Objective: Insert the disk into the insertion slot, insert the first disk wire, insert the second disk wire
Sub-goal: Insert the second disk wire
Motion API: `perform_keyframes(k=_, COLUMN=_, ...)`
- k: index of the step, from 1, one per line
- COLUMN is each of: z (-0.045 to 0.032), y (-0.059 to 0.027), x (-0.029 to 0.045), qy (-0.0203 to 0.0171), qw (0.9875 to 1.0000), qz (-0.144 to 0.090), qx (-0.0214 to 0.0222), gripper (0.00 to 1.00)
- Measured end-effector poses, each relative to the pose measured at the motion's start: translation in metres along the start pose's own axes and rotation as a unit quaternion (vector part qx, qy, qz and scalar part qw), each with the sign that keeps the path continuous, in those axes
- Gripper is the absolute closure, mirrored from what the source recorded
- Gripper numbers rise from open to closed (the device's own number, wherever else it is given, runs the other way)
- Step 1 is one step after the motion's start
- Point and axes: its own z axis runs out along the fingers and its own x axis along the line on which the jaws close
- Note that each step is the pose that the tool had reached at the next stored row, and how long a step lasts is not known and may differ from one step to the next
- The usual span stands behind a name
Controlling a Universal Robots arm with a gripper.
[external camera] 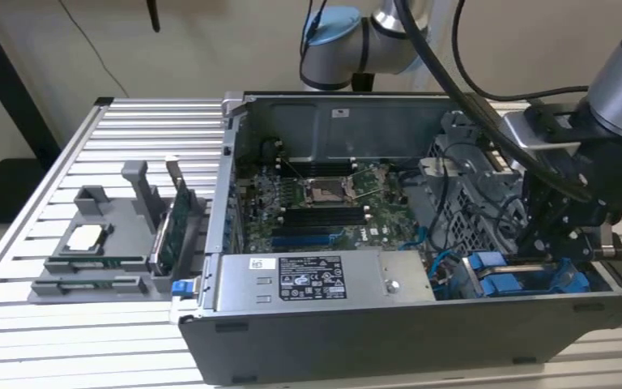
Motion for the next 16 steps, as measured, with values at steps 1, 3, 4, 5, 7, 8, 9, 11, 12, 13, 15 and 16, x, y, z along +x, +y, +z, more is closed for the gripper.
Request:
perform_keyframes(k=1, z=0.0001, y=0.0, x=0.0, qy=-0.0023, qw=1.0, qz=0.0, qx=-0.0002, gripper=0.84)
perform_keyframes(k=3, z=0.0005, y=-0.0001, x=0.0, qy=-0.0045, qw=1.0, qz=0.0, qx=-0.0004, gripper=0.84)
perform_keyframes(k=4, z=0.0006, y=-0.0001, x=0.0, qy=-0.0047, qw=1.0, qz=0.0, qx=-0.0004, gripper=0.84)
perform_keyframes(k=5, z=0.0007, y=-0.0001, x=0.0003, qy=-0.0047, qw=1.0, qz=0.0, qx=-0.0004, gripper=0.84)
perform_keyframes(k=7, z=0.0007, y=-0.0002, x=0.0008, qy=-0.0048, qw=1.0, qz=0.0, qx=-0.0004, gripper=0.84)
perform_keyframes(k=8, z=0.0007, y=-0.0003, x=0.0012, qy=-0.0048, qw=1.0, qz=0.0, qx=-0.0004, gripper=0.84)
perform_keyframes(k=9, z=0.0007, y=-0.0004, x=0.0015, qy=-0.0047, qw=1.0, qz=0.0, qx=-0.0004, gripper=0.84)
perform_keyframes(k=11, z=0.0012, y=-0.0004, x=0.0019, qy=-0.0047, qw=1.0, qz=0.0, qx=-0.0004, gripper=0.84)
perform_keyframes(k=12, z=0.002, y=-0.0004, x=0.0021, qy=-0.005, qw=1.0, qz=0.0, qx=-0.0004, gripper=0.84)
perform_keyframes(k=13, z=0.0032, y=-0.0003, x=0.0022, qy=-0.005, qw=1.0, qz=0.0, qx=-0.0004, gripper=0.84)
perform_keyframes(k=15, z=0.0061, y=0.0, x=0.0025, qy=-0.0049, qw=1.0, qz=0.0, qx=-0.0004, gripper=0.84)
perform_keyframes(k=16, z=0.0065, y=0.0, x=0.0027, qy=-0.0059, qw=1.0, qz=0.0, qx=-0.0005, gripper=0.84)
